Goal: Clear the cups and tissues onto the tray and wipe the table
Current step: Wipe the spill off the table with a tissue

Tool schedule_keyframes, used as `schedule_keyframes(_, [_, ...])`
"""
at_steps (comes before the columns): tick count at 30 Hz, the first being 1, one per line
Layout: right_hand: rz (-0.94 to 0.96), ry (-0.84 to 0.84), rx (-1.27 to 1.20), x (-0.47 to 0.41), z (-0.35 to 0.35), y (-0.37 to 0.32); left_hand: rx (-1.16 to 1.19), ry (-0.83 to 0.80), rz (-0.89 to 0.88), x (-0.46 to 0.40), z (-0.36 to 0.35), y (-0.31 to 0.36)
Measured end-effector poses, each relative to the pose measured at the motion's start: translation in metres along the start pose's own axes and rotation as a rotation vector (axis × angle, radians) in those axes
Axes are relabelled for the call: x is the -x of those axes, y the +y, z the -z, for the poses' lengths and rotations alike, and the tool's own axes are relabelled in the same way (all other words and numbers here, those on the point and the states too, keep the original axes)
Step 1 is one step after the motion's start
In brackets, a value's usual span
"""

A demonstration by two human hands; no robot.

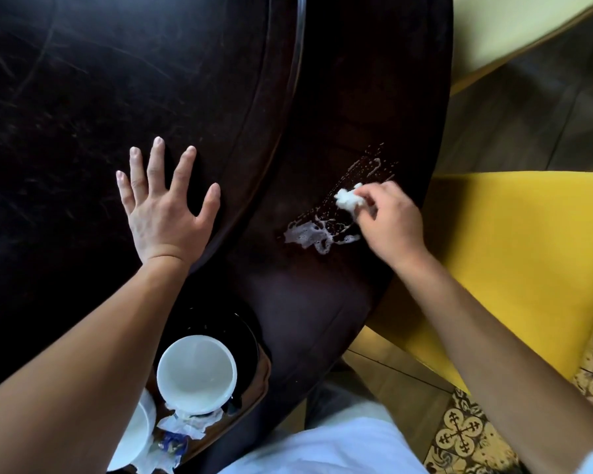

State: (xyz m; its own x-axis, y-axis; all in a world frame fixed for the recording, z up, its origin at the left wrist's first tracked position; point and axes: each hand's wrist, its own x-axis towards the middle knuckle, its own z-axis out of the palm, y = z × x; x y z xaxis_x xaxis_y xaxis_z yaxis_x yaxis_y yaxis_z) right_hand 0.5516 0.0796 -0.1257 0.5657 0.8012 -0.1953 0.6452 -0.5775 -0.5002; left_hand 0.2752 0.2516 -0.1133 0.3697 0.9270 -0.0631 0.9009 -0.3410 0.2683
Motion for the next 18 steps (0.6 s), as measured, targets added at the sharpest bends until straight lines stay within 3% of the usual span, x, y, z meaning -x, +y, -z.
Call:
schedule_keyframes(2, [0.081, -0.056, -0.031, 0.019, -0.008, -0.011, -0.002, 0.002, 0.0, 0.0, 0.0, 0.0])
schedule_keyframes(5, [0.178, -0.004, -0.105, 0.037, -0.013, -0.028, 0.0, 0.005, -0.003, 0.0, 0.0, 0.0])
schedule_keyframes(10, [0.319, -0.045, -0.012, 0.054, -0.037, -0.048, -0.006, 0.0, -0.001, 0.0, 0.001, 0.0])
schedule_keyframes(13, [0.299, -0.022, 0.055, 0.05, -0.036, -0.038, -0.004, 0.002, 0.0, 0.0, 0.001, 0.0])
schedule_keyframes(18, [0.108, 0.155, 0.06, 0.014, -0.007, -0.008, -0.003, 0.0, 0.001, -0.001, 0.0, 0.001])
